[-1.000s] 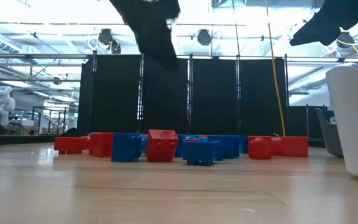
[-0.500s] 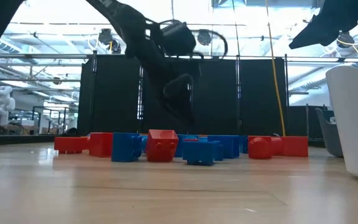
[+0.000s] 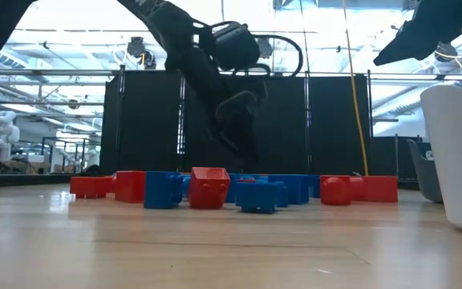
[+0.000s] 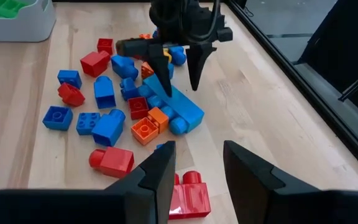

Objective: Sort blocks by size
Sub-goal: Put the rectangular blue game piece into the gray bin

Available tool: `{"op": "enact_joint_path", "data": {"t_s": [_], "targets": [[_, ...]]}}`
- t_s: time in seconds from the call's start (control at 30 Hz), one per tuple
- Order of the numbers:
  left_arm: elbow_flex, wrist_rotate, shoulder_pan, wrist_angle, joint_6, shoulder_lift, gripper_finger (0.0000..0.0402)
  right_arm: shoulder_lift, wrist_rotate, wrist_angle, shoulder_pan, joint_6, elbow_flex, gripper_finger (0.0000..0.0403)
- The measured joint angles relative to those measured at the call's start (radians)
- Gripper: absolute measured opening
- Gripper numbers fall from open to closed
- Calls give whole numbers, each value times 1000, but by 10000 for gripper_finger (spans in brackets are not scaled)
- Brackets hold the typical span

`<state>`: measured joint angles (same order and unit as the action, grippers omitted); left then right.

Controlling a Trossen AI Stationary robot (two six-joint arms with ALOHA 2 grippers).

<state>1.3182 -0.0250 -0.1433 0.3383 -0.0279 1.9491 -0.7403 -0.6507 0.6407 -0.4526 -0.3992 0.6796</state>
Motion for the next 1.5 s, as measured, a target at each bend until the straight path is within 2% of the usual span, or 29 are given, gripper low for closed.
{"op": "enact_joint_path", "data": {"t_s": [0.2, 0.37, 0.97, 1.17, 1.5], "targets": [[25, 2, 23, 30, 16, 8, 230, 0, -3, 0, 0, 0, 0, 119], [25, 46, 20, 69, 18, 27, 230, 0, -3, -1, 0, 0, 0, 119], [26, 29, 42, 68, 9, 40, 230, 0, -3, 0, 0, 0, 0, 119], [26, -50, 46, 87, 7, 40, 230, 0, -3, 0, 0, 0, 0, 119], [30, -54, 46, 120, 7, 38, 230, 0, -3, 0, 0, 0, 0, 119]]}}
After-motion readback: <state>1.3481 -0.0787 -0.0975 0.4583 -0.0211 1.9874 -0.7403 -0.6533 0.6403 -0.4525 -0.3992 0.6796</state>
